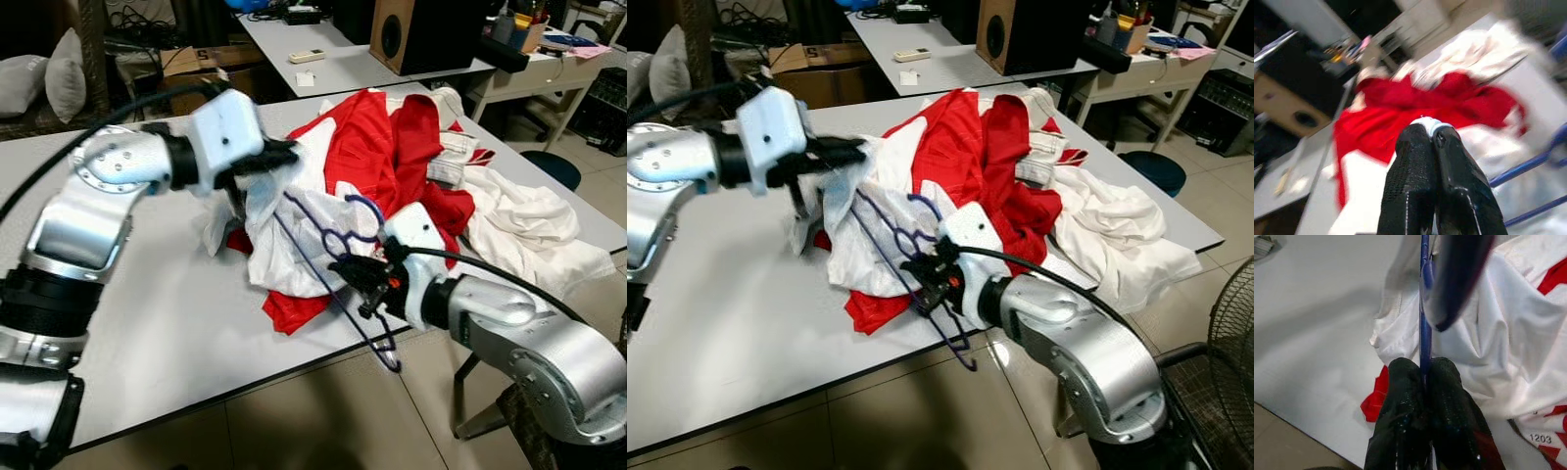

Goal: Hang hanger

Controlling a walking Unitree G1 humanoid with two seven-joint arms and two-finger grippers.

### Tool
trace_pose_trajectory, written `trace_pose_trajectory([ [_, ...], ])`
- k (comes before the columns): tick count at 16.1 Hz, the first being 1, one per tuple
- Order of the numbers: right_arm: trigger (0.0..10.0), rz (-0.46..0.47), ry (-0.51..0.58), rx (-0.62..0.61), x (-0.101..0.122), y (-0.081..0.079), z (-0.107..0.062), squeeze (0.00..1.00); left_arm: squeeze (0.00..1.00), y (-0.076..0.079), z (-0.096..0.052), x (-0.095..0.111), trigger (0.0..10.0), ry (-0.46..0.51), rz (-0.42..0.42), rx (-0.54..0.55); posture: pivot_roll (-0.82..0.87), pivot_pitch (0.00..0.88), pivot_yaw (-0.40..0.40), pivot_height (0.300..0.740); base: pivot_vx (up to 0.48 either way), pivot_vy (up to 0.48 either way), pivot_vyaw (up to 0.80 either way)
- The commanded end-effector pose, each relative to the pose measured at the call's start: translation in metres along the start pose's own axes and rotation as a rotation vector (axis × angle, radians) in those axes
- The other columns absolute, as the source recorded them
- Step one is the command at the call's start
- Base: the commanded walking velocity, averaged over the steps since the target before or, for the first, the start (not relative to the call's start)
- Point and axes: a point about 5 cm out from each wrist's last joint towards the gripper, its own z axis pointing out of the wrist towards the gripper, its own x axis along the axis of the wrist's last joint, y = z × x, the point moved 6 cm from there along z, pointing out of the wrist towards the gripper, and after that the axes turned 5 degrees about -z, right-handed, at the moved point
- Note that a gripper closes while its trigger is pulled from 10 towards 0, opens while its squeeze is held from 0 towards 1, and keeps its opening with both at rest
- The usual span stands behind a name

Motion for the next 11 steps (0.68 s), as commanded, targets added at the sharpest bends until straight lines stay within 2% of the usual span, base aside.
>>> trace_pose_trajectory([
  [1, 10.0, -0.037, -0.014, -0.023, 0.0, 0.004, 0.004, 0.0, 0.0, 0.0, 0.001, 0.03, 0.0, 0.085, 0.044, -0.03, -0.05, 0.0, 0.02, 0.74, 0.0, 0.0, 0.0],
  [2, 10.0, -0.049, 0.026, -0.027, 0.013, 0.01, 0.004, 0.0, 0.0, -0.037, -0.013, 0.032, 0.0, 0.052, 0.077, 0.107, -0.05, 0.0, 0.024, 0.74, 0.0, 0.0, 0.0],
  [4, 10.0, -0.092, 0.116, -0.02, 0.042, 0.02, 0.007, 0.0, 0.0, -0.081, -0.039, 0.023, 0.0, -0.032, 0.12, 0.267, -0.04, 0.0, 0.024, 0.74, 0.0, 0.0, 0.0],
  [5, 10.0, -0.163, 0.21, -0.035, 0.075, 0.034, 0.013, 0.0, 0.0, -0.111, -0.062, 0.02, 0.0, -0.086, 0.152, 0.407, -0.03, 0.0, 0.008, 0.74, 0.0, 0.0, 0.0],
  [6, 10.0, -0.189, 0.244, -0.042, 0.088, 0.039, 0.014, 0.0, 0.0, -0.121, -0.07, 0.021, 0.0, -0.095, 0.157, 0.457, -0.02, 0.0, 0.004, 0.74, 0.0, 0.0, 0.0],
  [7, 10.0, -0.215, 0.357, -0.032, 0.121, 0.042, 0.013, 0.0, 0.0, -0.137, -0.088, 0.033, 0.0, -0.083, 0.18, 0.549, 0.01, 0.0, -0.012, 0.74, 0.0, 0.0, 0.0],
  [8, 10.0, -0.227, 0.506, 0.005, 0.162, 0.039, 0.007, 0.0, 0.0, -0.152, -0.112, 0.058, 0.0, -0.026, 0.205, 0.642, 0.02, 0.0, -0.025, 0.74, 0.0, 0.0, 0.0],
  [9, 10.0, -0.233, 0.524, 0.023, 0.167, 0.037, 0.007, 0.0, 0.0, -0.151, -0.119, 0.065, 0.0, 0.001, 0.199, 0.644, 0.05, 0.0, -0.043, 0.74, 0.0, 0.0, 0.0],
  [10, 10.0, -0.255, 0.428, 0.056, 0.14, 0.029, 0.018, 0.0, 0.0, -0.131, -0.115, 0.059, 0.0, 0.001, 0.167, 0.559, 0.07, 0.0, -0.056, 0.74, 0.0, 0.0, 0.0],
  [11, 10.0, -0.26, 0.31, 0.107, 0.103, 0.019, 0.03, 0.0, 0.0, -0.11, -0.105, 0.043, 0.0, -0.02, 0.129, 0.475, 0.08, 0.0, -0.067, 0.74, 0.0, 0.0, 0.0],
])
